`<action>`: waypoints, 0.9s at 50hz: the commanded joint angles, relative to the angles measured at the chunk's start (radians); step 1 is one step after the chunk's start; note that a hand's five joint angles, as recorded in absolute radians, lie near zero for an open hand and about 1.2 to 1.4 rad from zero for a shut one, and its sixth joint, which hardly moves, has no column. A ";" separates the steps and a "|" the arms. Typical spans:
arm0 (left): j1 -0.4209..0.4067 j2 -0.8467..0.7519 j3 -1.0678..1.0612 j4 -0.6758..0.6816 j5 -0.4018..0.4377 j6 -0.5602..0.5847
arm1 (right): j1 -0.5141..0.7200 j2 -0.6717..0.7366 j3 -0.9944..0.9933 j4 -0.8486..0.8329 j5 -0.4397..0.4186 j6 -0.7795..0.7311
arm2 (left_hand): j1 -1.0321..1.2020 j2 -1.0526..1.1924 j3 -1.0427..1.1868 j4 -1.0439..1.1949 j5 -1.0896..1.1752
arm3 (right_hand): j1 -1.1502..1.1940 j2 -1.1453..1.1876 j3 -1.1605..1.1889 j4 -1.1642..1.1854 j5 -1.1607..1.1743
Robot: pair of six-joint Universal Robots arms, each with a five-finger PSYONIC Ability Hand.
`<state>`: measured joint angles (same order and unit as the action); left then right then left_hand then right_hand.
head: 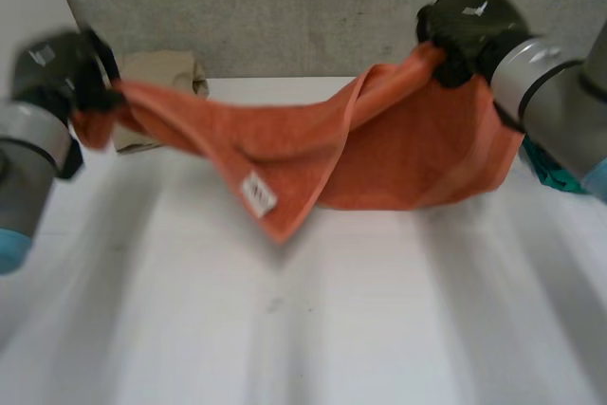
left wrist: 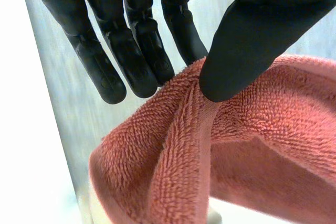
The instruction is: Fold the laundry.
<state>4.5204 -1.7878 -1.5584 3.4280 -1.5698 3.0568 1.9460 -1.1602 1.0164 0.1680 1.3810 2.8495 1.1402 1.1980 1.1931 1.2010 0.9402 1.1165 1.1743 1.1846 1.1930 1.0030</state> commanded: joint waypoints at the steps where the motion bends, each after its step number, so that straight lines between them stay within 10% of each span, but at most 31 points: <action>1: 0.000 -0.280 0.014 0.014 0.008 0.003 | 0.102 0.103 0.132 0.018 0.006 -0.025 | 0.256 0.198 0.203 0.195 0.281 | 0.280 0.222 0.212 0.203 0.219; 5: 0.002 -0.378 0.075 0.023 0.011 0.003 | 0.171 0.178 0.192 0.004 0.004 -0.053 | 0.155 0.097 0.102 0.094 0.180 | 0.228 0.171 0.160 0.152 0.167; 7: 0.000 -0.403 0.100 0.025 0.011 0.006 | 0.182 0.223 0.198 -0.007 0.018 -0.055 | -0.528 -0.586 -0.581 -0.589 -0.503 | -0.311 -0.369 -0.380 -0.388 -0.372; 11: -0.012 -0.358 0.094 0.027 0.013 0.014 | 0.180 0.238 0.203 -0.013 0.058 -0.052 | -0.774 -0.832 -0.827 -0.835 -0.748 | -0.942 -1.000 -1.010 -1.018 -1.003; 26: -0.213 0.076 -0.236 0.053 0.045 0.183 | 0.163 -0.001 0.340 -0.012 0.085 -0.061 | -0.675 -0.732 -0.728 -0.735 -0.649 | -0.942 -1.000 -1.010 -1.018 -1.003; 33: -0.420 -0.034 -0.259 0.057 0.047 0.350 | 0.070 -0.050 0.445 -0.019 0.079 -0.120 | -0.416 -0.474 -0.469 -0.477 -0.391 | -0.942 -1.000 -1.010 -1.018 -1.003; 45: -0.451 -0.326 -0.120 0.079 0.042 0.411 | -0.002 -0.050 0.574 -0.102 0.059 -0.162 | -0.328 -0.386 -0.381 -0.389 -0.303 | -0.942 -1.000 -1.010 -1.018 -1.003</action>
<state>4.0641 -1.9957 -1.7556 3.4879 -1.5246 3.4656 1.9678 -1.2123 1.5447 0.1134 1.4479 2.6916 0.6648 0.6657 0.6658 0.6693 0.4892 0.2214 0.2104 0.2102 0.2105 0.0422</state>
